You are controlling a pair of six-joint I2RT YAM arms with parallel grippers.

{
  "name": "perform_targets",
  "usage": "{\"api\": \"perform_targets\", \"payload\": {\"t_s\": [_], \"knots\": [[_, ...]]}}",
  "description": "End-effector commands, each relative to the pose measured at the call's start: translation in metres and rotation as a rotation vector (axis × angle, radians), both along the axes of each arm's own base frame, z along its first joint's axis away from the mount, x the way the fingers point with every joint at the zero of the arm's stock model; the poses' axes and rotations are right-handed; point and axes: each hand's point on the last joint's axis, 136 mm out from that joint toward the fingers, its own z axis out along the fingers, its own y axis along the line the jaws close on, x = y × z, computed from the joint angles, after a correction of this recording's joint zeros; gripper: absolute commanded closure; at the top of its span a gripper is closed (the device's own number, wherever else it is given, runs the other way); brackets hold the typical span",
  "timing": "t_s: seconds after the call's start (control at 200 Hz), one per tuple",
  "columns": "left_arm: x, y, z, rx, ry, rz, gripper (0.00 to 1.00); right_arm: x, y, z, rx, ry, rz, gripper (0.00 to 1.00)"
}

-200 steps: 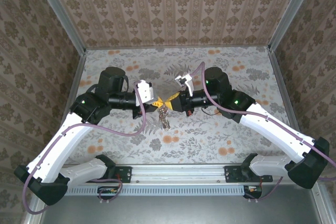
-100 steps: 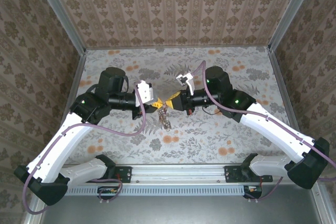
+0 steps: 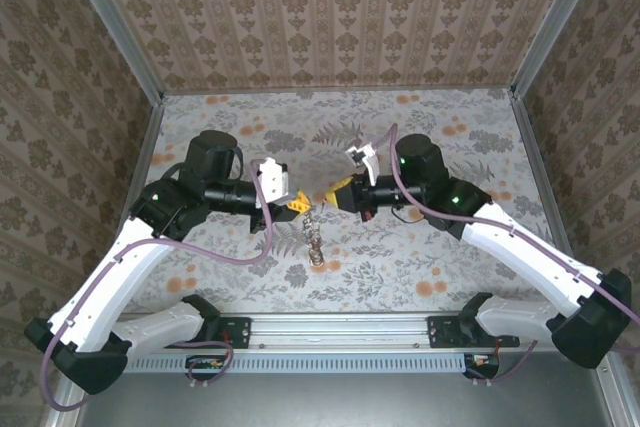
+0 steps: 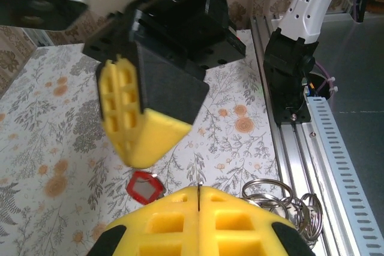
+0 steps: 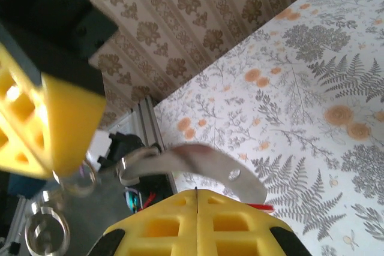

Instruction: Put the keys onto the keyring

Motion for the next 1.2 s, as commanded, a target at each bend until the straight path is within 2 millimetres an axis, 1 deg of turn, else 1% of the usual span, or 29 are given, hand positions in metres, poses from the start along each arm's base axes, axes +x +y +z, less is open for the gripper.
{"api": "perform_targets", "payload": {"t_s": [0.0,0.09,0.2,0.34,0.395,0.53,0.785,0.875,1.06,1.195], "knots": [[-0.011,0.002,0.023,-0.073,-0.041,-0.053,1.00,-0.015,-0.002,0.009,0.019,-0.136,0.051,1.00],[-0.017,0.004,0.027,-0.090,-0.017,-0.087,1.00,-0.028,-0.001,0.022,0.061,-0.249,0.080,1.00],[-0.024,0.007,0.035,-0.129,0.013,-0.132,1.00,-0.033,0.000,0.031,0.051,-0.367,0.075,1.00],[-0.021,0.008,0.041,-0.165,0.042,-0.152,1.00,-0.039,0.004,0.050,0.047,-0.555,0.069,1.00],[-0.019,0.008,0.042,-0.170,0.050,-0.154,1.00,-0.039,0.008,0.053,0.038,-0.601,0.073,1.00],[-0.015,0.008,0.042,-0.180,0.064,-0.152,1.00,-0.037,0.015,0.047,-0.001,-0.639,0.088,1.00],[-0.009,0.008,0.039,-0.183,0.078,-0.142,1.00,-0.033,0.020,0.054,0.010,-0.681,0.077,1.00],[-0.006,0.008,0.035,-0.173,0.087,-0.135,1.00,-0.032,0.021,0.058,0.014,-0.691,0.075,1.00],[-0.003,0.007,0.032,-0.162,0.090,-0.127,1.00,-0.034,0.022,0.068,0.036,-0.707,0.080,1.00],[-0.003,0.007,0.032,-0.162,0.090,-0.125,1.00,-0.036,0.023,0.070,0.041,-0.707,0.090,1.00]]}}
